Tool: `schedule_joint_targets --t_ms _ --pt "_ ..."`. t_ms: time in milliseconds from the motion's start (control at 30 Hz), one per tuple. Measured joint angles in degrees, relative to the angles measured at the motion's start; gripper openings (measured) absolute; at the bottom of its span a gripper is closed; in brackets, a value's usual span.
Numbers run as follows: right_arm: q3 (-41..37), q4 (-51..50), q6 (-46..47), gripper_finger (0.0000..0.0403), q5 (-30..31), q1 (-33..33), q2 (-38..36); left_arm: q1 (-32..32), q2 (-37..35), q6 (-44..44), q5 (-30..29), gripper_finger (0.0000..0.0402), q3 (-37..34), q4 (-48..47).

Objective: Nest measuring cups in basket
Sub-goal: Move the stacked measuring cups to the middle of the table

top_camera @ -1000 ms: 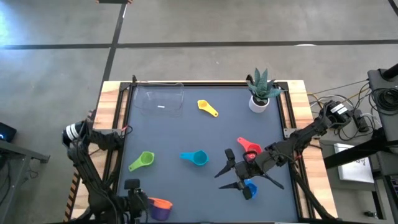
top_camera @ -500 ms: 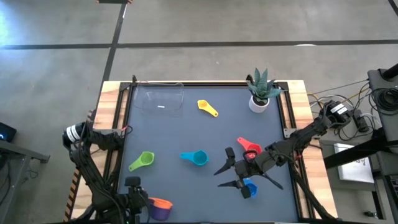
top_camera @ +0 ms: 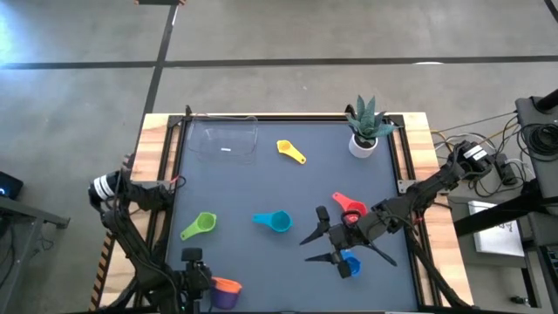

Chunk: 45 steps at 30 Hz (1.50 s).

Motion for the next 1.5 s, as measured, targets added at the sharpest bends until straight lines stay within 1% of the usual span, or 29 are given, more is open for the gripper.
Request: schedule_joint_targets --t_ms 100,200,300,433,500,567,633,800,933,967,1033,1200,1233,1300,1333,1400,1500 --pt "0.0 0.0 -0.1 0.0194 0.0 0.0 0.0 0.5 0.0 1.2 1.2 0.0166 -1.5 3.0" --pt "0.0 0.0 -0.1 0.0194 0.0 0.0 0.0 0.6 0.0 2.2 1.0 0.0144 -1.9 3.2" --pt "0.0 0.0 0.0 0.0194 0.0 0.0 0.0 0.8 0.0 3.0 0.9 0.0103 -1.7 3.2" --pt "0.0 0.0 0.0 0.0194 0.0 0.0 0.0 1.5 0.0 3.4 0.7 0.0023 -1.4 3.2" --pt "0.0 0.0 0.0 0.0194 0.0 0.0 0.0 1.9 0.0 3.0 -0.1 0.0010 -1.2 2.7" --pt "0.0 0.0 0.0 0.0194 0.0 0.0 0.0 1.9 0.1 2.4 -3.5 0.0010 -0.3 0.4" --pt "0.0 0.0 0.0 0.0194 0.0 0.0 0.0 2.0 0.1 1.6 -7.9 0.0006 1.4 -4.1" --pt "0.0 0.0 0.6 0.0194 0.1 0.4 0.0 2.0 0.1 -3.7 -20.6 0.0004 8.2 -20.9" --pt "0.0 0.0 0.6 0.0194 0.1 0.5 0.0 2.8 1.2 -5.0 -30.0 0.0003 13.4 -30.0" --pt "0.0 0.0 0.6 0.0194 0.1 0.5 0.0 3.4 2.4 -5.0 -31.4 0.0003 14.9 -32.4" --pt "0.0 0.0 0.6 0.0194 0.1 0.7 0.0 5.4 6.0 -5.0 -32.0 0.0002 18.0 -38.0" --pt "0.0 0.0 0.4 0.0194 0.1 1.6 0.0 10.4 18.8 -5.0 -32.2 0.0002 27.3 -52.8" --pt "0.0 0.0 0.4 0.0194 0.0 1.7 0.0 11.2 21.3 -4.6 -32.2 0.0002 29.1 -53.6" --pt "0.0 0.0 0.4 0.0194 0.0 1.9 0.0 12.3 25.1 0.9 -33.3 0.0002 31.6 -52.4" --pt "0.0 0.0 0.4 0.0194 0.1 2.0 0.0 12.7 27.1 1.8 -33.8 0.0002 33.2 -52.8" --pt "0.0 -0.2 0.4 0.0194 0.1 2.0 0.0 13.3 30.5 1.2 -36.0 0.0001 36.2 -53.3" --pt "0.0 -0.3 0.4 0.0194 0.1 2.0 0.0 14.3 34.1 2.3 -37.1 0.0001 39.2 -53.5"
